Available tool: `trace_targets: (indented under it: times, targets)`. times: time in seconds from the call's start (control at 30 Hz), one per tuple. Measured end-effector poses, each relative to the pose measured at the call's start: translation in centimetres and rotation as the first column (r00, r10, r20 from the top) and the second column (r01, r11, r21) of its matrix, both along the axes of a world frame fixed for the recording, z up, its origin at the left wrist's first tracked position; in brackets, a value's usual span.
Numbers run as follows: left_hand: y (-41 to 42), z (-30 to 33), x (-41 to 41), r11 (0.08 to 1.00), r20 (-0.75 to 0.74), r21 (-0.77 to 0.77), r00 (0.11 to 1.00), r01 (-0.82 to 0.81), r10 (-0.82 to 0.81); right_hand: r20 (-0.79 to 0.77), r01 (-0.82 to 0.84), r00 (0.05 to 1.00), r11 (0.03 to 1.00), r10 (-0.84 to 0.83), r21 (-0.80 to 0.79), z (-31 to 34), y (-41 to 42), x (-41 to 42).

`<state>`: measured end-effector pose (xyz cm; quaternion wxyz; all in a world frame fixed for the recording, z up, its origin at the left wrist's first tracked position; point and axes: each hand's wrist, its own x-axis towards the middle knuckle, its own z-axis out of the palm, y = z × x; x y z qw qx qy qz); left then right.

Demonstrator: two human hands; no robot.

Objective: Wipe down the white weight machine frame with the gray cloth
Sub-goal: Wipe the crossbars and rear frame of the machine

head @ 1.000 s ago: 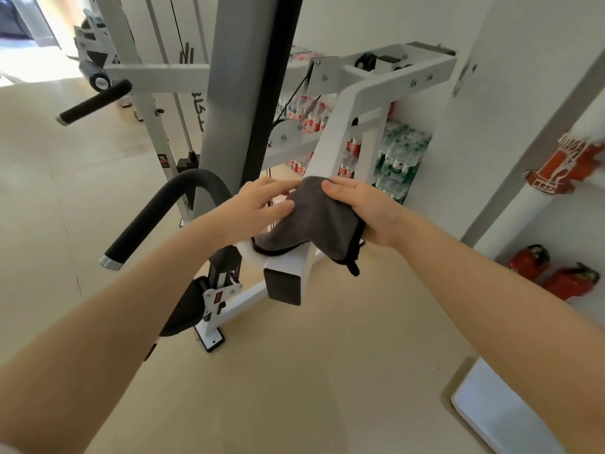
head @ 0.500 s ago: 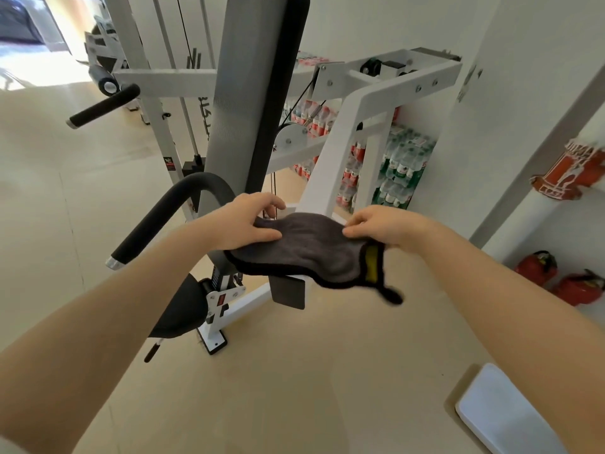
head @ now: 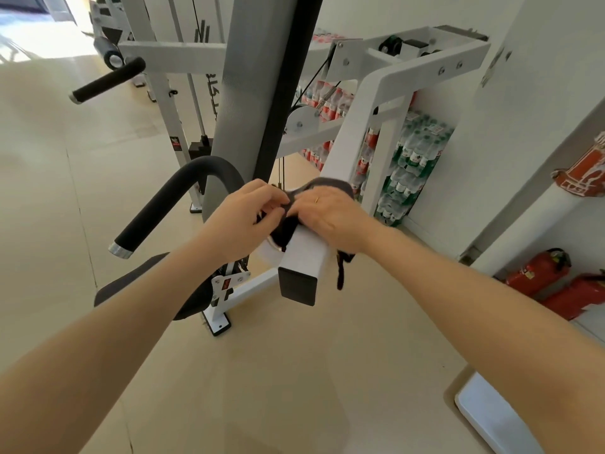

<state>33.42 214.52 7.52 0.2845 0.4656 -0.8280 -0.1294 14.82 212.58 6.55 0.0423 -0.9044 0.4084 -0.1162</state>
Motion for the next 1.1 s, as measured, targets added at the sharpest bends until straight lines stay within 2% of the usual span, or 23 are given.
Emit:
trace_targets:
  times: [0.07, 0.17, 0.27, 0.33, 0.4, 0.47, 0.53, 0.63, 0.8, 0.9, 1.0, 1.1]
  targets:
    - [0.2, -0.2, -0.3, 0.998, 0.022, 0.067, 1.0, -0.006, 0.005, -0.057, 0.092, 0.994, 0.995, -0.094, -0.041, -0.1, -1.9, -0.4]
    - [0.6, -0.9, -0.7, 0.971, 0.093, 0.237, 0.996, -0.012, -0.011, -0.046, 0.2, 0.979, 0.98, -0.2, 0.003, -0.1, -2.8, -0.2]
    - [1.3, -1.7, -1.1, 0.96, 0.274, 0.278, 0.96, -0.021, -0.058, -0.066, 0.068, 0.996, 0.996, -0.065, 0.05, -0.2, -0.5, 0.1]
    - [1.7, -1.8, -1.2, 0.972, 0.387, 0.234, 0.92, -0.038, -0.057, 0.019, -0.048, 0.999, 0.98, 0.046, 0.195, -0.2, 1.6, -0.1]
    - [1.8, -1.7, -1.3, 0.965, 0.377, 0.253, 0.925, -0.068, -0.034, 0.129, -0.124, 0.988, 0.932, 0.084, 0.342, 0.2, 1.4, -0.9]
    - [1.9, -1.5, -1.4, 0.947, 0.352, 0.307, 0.936, -0.095, -0.02, 0.142, -0.147, 0.985, 0.909, 0.098, 0.391, 0.7, -0.7, -1.8]
    - [2.0, -1.2, -1.7, 0.928, 0.345, 0.352, 0.939, -0.123, -0.006, 0.1, -0.109, 0.992, 0.928, 0.078, 0.355, 0.9, -3.7, -3.0]
    - [2.2, -0.7, -2.4, 0.898, 0.362, 0.395, 0.931, -0.192, 0.04, 0.043, -0.058, 0.998, 0.975, 0.05, 0.214, 0.6, -8.0, -4.9]
    - [2.4, 0.0, -4.1, 0.879, 0.452, 0.345, 0.879, -0.331, 0.154, 0.012, -0.048, 0.999, 0.998, 0.048, -0.028, 0.1, -9.9, -5.4]
    - [2.8, 0.1, -4.7, 0.845, 0.41, 0.355, 0.879, -0.401, 0.244, -0.015, -0.204, 0.979, 0.974, 0.203, -0.094, -0.8, -7.0, -4.2]
    - [3.8, -0.3, -4.9, 0.843, 0.31, 0.324, 0.89, -0.429, 0.334, -0.035, -0.407, 0.913, 0.903, 0.406, -0.137, -1.3, -3.8, -2.8]
    - [4.5, -0.5, -5.3, 0.821, 0.232, 0.328, 0.882, -0.468, 0.41, -0.036, -0.509, 0.859, 0.845, 0.51, -0.165, -1.1, -4.3, -3.0]
